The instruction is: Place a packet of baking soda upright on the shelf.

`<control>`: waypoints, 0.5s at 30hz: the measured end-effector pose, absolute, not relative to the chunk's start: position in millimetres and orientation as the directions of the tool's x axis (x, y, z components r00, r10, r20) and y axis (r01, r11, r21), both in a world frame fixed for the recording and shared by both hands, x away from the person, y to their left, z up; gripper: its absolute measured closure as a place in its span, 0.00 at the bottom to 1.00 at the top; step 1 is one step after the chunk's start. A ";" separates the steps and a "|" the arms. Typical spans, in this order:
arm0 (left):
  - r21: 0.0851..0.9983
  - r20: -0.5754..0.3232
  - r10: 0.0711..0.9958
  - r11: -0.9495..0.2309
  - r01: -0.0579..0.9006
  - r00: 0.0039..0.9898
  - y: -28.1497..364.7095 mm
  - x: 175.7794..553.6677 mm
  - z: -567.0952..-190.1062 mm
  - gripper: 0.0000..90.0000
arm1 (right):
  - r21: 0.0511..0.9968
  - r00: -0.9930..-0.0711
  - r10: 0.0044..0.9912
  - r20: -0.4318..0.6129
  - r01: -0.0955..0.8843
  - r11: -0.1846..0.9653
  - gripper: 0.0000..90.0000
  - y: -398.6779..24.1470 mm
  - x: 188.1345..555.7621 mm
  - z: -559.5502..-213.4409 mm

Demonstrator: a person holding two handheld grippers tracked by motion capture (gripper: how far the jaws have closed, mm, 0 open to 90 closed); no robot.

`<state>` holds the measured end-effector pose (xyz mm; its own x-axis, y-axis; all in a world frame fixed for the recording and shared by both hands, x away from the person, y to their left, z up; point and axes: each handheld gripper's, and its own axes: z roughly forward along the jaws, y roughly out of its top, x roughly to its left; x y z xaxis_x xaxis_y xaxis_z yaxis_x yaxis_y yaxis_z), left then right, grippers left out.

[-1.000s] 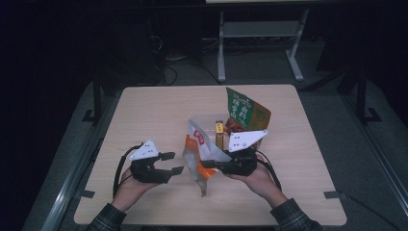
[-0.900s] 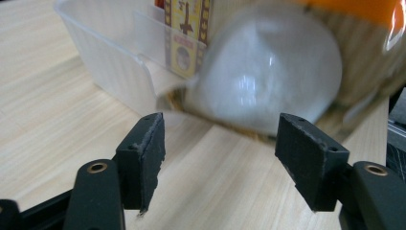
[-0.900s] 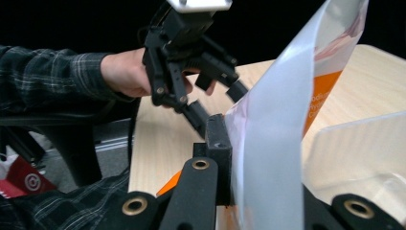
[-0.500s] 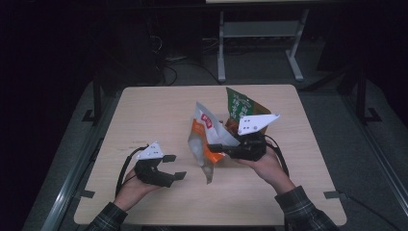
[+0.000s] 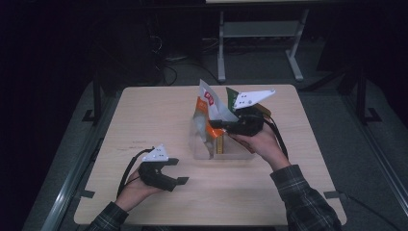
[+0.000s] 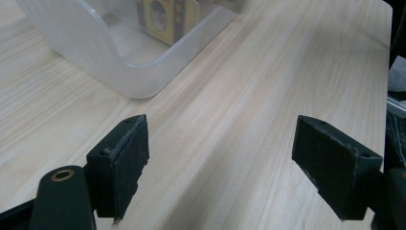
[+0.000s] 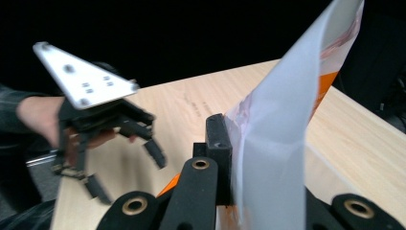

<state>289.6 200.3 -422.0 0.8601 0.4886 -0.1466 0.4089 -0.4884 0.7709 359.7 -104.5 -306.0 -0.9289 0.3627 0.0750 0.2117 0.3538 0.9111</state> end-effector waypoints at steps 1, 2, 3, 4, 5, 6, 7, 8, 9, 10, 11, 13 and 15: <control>0.771 -0.147 0.489 -0.488 0.409 0.860 200.3 289.6 -422.0 0.22 | 0.911 -0.929 0.363 0.075 0.212 0.354 1.00 -104.5 359.7 -306.0; 0.770 -0.141 0.483 -0.496 0.402 0.864 200.4 290.1 -422.1 0.22 | 0.906 -0.925 0.374 0.074 0.219 0.362 1.00 -102.8 368.0 -307.0; 0.770 -0.141 0.483 -0.496 0.402 0.864 200.4 290.1 -422.1 0.22 | 0.906 -0.925 0.374 0.074 0.219 0.362 1.00 -102.8 368.0 -307.0; 0.769 -0.139 0.481 -0.498 0.401 0.866 200.2 290.3 -422.3 0.22 | 0.904 -0.921 0.382 0.081 0.229 0.361 1.00 -101.3 370.4 -307.4; 0.767 -0.138 0.480 -0.502 0.400 0.866 200.2 290.3 -422.2 0.22 | 0.899 -0.916 0.394 0.076 0.233 0.370 1.00 -98.6 375.7 -309.1; 0.766 -0.138 0.480 -0.503 0.401 0.866 200.1 290.3 -422.2 0.22 | 0.892 -0.914 0.399 0.070 0.236 0.386 1.00 -95.3 381.0 -312.0; 0.766 -0.139 0.479 -0.503 0.401 0.867 200.1 290.3 -422.3 0.22 | 0.892 -0.914 0.399 0.070 0.236 0.386 1.00 -95.3 381.0 -312.0; 0.765 -0.142 0.479 -0.503 0.403 0.866 199.9 290.2 -422.4 0.22 | 0.888 -0.913 0.403 0.066 0.238 0.394 1.00 -93.5 383.6 -314.1; 0.763 -0.142 0.479 -0.505 0.404 0.866 199.9 290.1 -422.3 0.22 | 0.882 -0.911 0.407 0.062 0.241 0.404 1.00 -91.7 385.7 -316.5; 0.762 -0.142 0.479 -0.505 0.404 0.866 199.9 290.0 -422.3 0.22 | 0.876 -0.910 0.411 0.055 0.242 0.417 1.00 -90.4 387.7 -319.1; 0.762 -0.142 0.478 -0.506 0.404 0.867 200.0 290.1 -422.5 0.22 | 0.870 -0.907 0.416 0.060 0.251 0.424 1.00 -89.2 388.7 -321.5; 0.761 -0.145 0.478 -0.506 0.406 0.867 199.8 289.8 -422.6 0.22 | 0.863 -0.904 0.424 0.061 0.261 0.433 1.00 -88.3 391.5 -327.3; 0.766 -0.147 0.474 -0.501 0.403 0.868 199.1 289.5 -423.7 0.22 | 0.854 -0.898 0.433 0.078 0.285 0.436 1.00 -89.8 394.2 -335.2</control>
